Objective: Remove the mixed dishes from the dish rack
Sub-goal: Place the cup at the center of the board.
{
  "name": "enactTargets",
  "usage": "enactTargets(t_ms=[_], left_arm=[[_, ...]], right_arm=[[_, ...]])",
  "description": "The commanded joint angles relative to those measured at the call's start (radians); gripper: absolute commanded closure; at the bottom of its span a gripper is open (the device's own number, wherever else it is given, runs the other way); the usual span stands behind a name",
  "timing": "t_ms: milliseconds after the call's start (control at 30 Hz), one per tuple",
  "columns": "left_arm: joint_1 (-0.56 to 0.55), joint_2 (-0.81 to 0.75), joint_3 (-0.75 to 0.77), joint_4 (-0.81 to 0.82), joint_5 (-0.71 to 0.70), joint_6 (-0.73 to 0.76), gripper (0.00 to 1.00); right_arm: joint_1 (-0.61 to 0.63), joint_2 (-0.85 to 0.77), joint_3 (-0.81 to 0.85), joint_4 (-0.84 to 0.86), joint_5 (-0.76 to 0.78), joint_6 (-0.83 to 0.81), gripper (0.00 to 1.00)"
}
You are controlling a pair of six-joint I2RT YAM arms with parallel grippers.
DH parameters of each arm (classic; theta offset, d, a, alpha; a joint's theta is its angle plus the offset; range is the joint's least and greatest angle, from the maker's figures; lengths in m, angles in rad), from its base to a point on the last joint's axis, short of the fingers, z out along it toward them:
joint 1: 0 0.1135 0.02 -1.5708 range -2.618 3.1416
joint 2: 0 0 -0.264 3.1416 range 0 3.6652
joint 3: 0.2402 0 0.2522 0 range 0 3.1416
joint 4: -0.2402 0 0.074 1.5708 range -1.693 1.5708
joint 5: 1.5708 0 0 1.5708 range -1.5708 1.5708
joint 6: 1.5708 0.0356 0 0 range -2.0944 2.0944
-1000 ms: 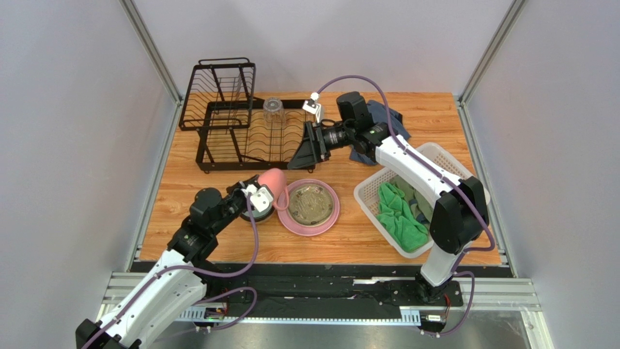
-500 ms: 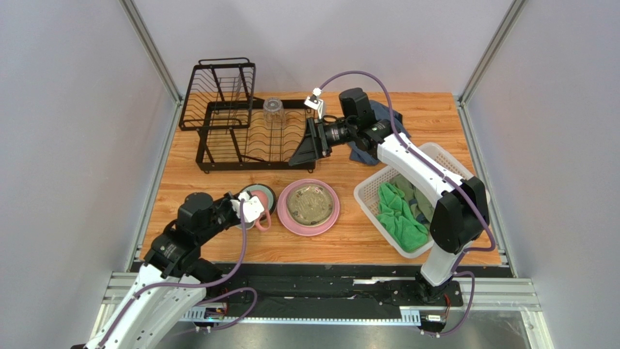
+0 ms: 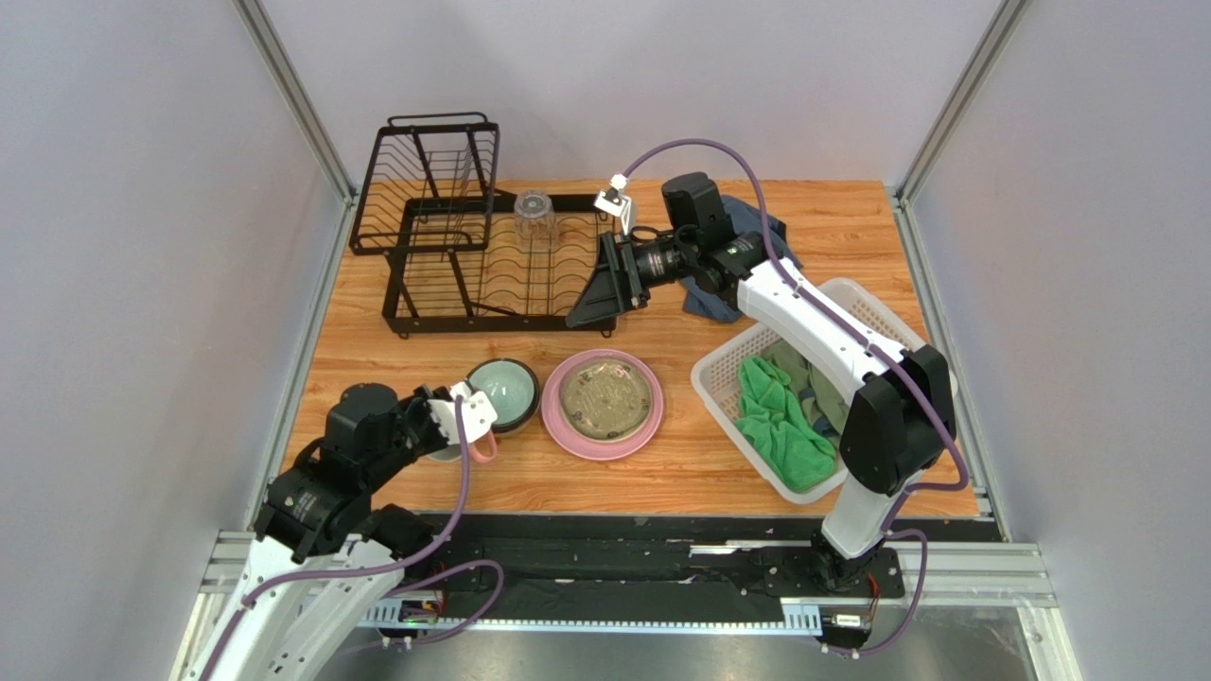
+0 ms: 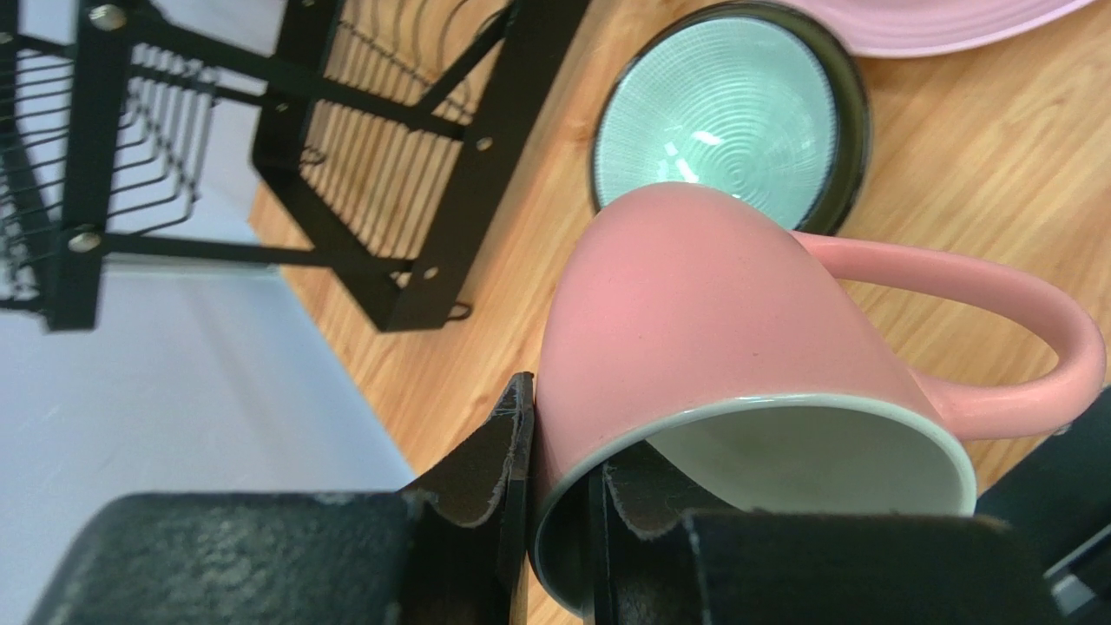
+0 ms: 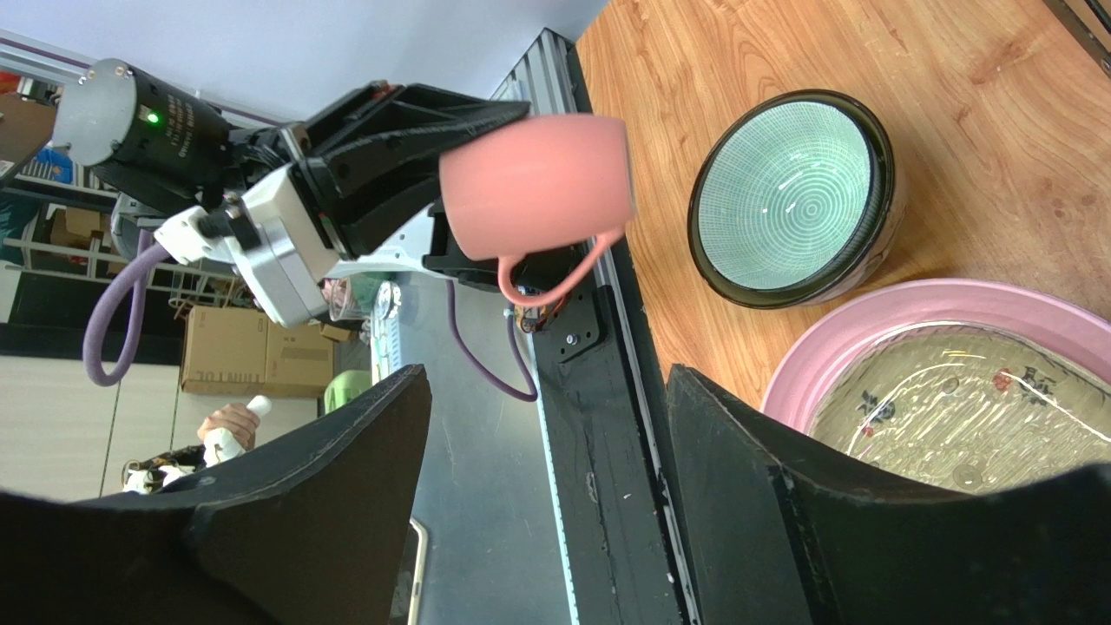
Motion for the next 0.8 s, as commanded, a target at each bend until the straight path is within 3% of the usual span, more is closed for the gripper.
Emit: enactTargets(t_ms=[0, 167, 300, 600, 767], left_arm=[[0.045, -0.025, 0.074, 0.02, -0.04, 0.058, 1.0], [0.115, 0.014, 0.08, -0.003, -0.042, 0.074, 1.0], [0.226, 0.041, 0.08, 0.005, 0.039, 0.08, 1.0], [0.555, 0.127, 0.071, 0.06, 0.237, 0.098, 1.0], [0.766, 0.262, 0.106, 0.074, 0.358, 0.107, 1.0]], right_arm=[[-0.001, -0.003, 0.045, 0.006, -0.032, -0.02, 0.3], [-0.001, -0.005, 0.045, 0.005, -0.035, -0.02, 0.3], [-0.001, -0.006, 0.044, 0.0, -0.038, -0.026, 0.3], [-0.001, 0.003, 0.031, -0.028, -0.047, -0.063, 0.31], [-0.007, 0.007, 0.033, -0.046, -0.049, -0.086, 0.31]])
